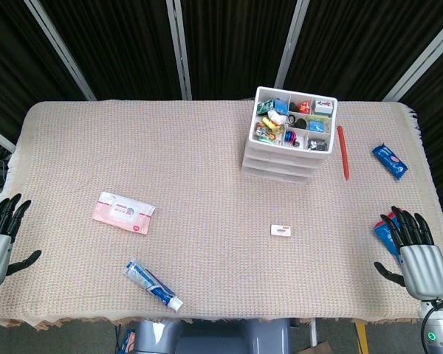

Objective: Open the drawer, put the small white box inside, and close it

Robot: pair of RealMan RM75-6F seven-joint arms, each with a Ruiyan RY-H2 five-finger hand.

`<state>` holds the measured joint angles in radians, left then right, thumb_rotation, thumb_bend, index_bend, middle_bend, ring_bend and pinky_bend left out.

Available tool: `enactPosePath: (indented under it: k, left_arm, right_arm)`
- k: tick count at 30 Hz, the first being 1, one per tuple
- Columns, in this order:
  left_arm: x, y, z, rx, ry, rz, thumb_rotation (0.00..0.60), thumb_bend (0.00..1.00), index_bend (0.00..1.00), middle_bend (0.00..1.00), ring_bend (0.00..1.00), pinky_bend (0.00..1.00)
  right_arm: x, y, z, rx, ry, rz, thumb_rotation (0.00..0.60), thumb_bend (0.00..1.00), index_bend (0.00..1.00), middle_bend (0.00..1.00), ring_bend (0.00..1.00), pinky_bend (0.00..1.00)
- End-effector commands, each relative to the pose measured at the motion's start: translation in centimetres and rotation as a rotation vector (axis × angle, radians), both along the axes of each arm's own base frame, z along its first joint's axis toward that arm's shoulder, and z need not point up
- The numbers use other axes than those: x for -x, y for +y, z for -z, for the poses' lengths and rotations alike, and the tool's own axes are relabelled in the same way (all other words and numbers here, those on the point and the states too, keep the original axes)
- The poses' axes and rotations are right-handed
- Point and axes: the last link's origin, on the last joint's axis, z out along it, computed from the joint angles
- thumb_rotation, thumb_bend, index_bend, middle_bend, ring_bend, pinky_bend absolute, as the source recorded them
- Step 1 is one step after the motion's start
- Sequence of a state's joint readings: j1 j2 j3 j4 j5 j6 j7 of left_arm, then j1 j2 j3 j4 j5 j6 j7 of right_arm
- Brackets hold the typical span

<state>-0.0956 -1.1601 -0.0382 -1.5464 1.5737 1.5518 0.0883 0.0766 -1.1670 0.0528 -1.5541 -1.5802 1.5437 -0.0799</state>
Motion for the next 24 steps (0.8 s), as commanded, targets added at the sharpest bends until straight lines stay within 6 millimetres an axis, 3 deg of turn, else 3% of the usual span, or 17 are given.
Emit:
enactPosePath:
  k: [1, 3, 5, 8, 11, 14, 17, 24]
  left_arm:
    - [-0.1, -0.1, 0.0, -0.002, 0.001, 0.006, 0.6, 0.18, 0.06, 0.0, 0.0, 0.0]
    - [-0.1, -0.1, 0.0, -0.005, 0.0, 0.005, 0.6, 0.18, 0.06, 0.0, 0.0, 0.0]
    - [-0.1, -0.1, 0.0, -0.009, -0.005, 0.005, 0.6, 0.18, 0.06, 0.0, 0.0, 0.0]
    - [-0.1, -0.1, -0.1, -0.012, -0.011, 0.008, 0.6, 0.18, 0.06, 0.0, 0.0, 0.0]
    - [-0.2, 0.0, -0.1, -0.013, -0.014, 0.015, 0.6, 0.18, 0.06, 0.0, 0.0, 0.0]
    - [-0.2, 0.0, -0.1, -0.017, -0.018, 0.018, 0.6, 0.18, 0.06, 0.0, 0.0, 0.0]
    - [-0.2, 0.0, -0.1, -0.022, -0.021, 0.023, 0.6, 0.18, 0.06, 0.0, 0.0, 0.0]
    - [-0.2, 0.0, -0.2, -0.031, -0.024, 0.031, 0.6, 0.18, 0.06, 0.0, 0.0, 0.0]
  right_arm:
    - [0.0, 0.1, -0.1, 0.005, -0.012, 0.005, 0.6, 0.06, 0.1, 0.0, 0.0, 0.0]
    - [-0.1, 0.1, -0.1, 0.004, -0.028, 0.008, 0.6, 0.06, 0.11, 0.0, 0.0, 0.01]
    - [-0.3, -0.1, -0.1, 0.005, -0.046, 0.009, 0.6, 0.07, 0.11, 0.05, 0.03, 0.09]
    - [-0.8, -0.6, 0.0, 0.013, -0.084, 0.011, 0.6, 0.1, 0.13, 0.31, 0.31, 0.41]
    - [-1.6, -1.4, 0.6, -0.011, -0.18, 0.053, 0.6, 0.13, 0.14, 0.51, 0.51, 0.56]
    - [-2.7, -2.5, 1.3, -0.048, -0.286, 0.1, 0.6, 0.18, 0.14, 0.59, 0.58, 0.59]
    - [-4.1, -4.1, 2.0, -0.079, -0.36, 0.124, 0.6, 0.29, 0.14, 0.65, 0.63, 0.61]
    - [-7.7, -8.0, 4.6, -0.135, -0.499, 0.18, 0.6, 0.45, 0.14, 0.69, 0.67, 0.63]
